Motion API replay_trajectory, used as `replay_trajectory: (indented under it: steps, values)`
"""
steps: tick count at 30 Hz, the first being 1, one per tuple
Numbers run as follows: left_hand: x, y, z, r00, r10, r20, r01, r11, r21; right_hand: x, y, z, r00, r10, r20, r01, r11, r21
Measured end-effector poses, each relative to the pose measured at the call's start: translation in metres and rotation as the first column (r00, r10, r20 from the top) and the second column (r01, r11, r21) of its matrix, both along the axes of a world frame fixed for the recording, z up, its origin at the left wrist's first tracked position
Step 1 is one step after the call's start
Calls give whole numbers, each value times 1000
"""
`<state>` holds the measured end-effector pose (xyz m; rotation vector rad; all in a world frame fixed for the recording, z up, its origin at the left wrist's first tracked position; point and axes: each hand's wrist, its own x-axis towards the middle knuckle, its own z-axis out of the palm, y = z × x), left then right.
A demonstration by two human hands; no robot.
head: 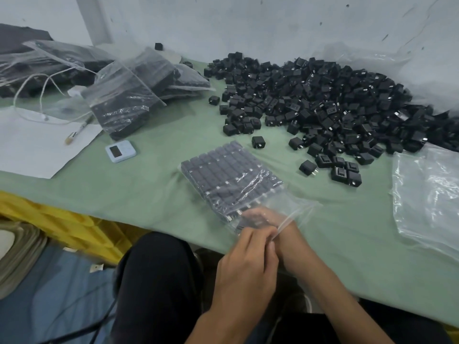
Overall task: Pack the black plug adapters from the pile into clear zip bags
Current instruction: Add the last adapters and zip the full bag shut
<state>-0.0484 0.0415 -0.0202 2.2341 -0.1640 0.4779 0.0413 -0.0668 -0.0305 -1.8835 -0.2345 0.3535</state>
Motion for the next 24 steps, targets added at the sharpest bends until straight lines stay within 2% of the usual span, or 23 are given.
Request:
replay_trajectory:
  steps: [4, 6, 9, 12, 17, 24]
  values:
    - [-2, 2, 2, 1000, 6, 15, -6, 1000, 3, -10, -3, 0, 999, -14, 51, 11, 998, 63]
    - [-3, 4, 1, 1000, -3, 13, 3, 1000, -3, -9, -3, -2, 1000, -14, 3, 14, 994, 111]
    - [-10, 9, -1, 1000, -21, 5, 21, 1000, -13, -8, 0, 3, 993, 77, -90, -69, 994, 88]
    - [-19, 19, -11, 1000, 1, -26, 0, 1000, 12, -11, -3, 2, 999, 30, -15, -29, 998, 63]
    - [-20, 25, -19, 998, 26, -54, -22, 997, 75, -11, -4, -1, 998, 50, 27, -51, 998, 48]
    - [-11, 24, -22, 999, 18, -32, -18, 1000, -14, -7, 4, -1, 998, 46, 45, -45, 999, -14]
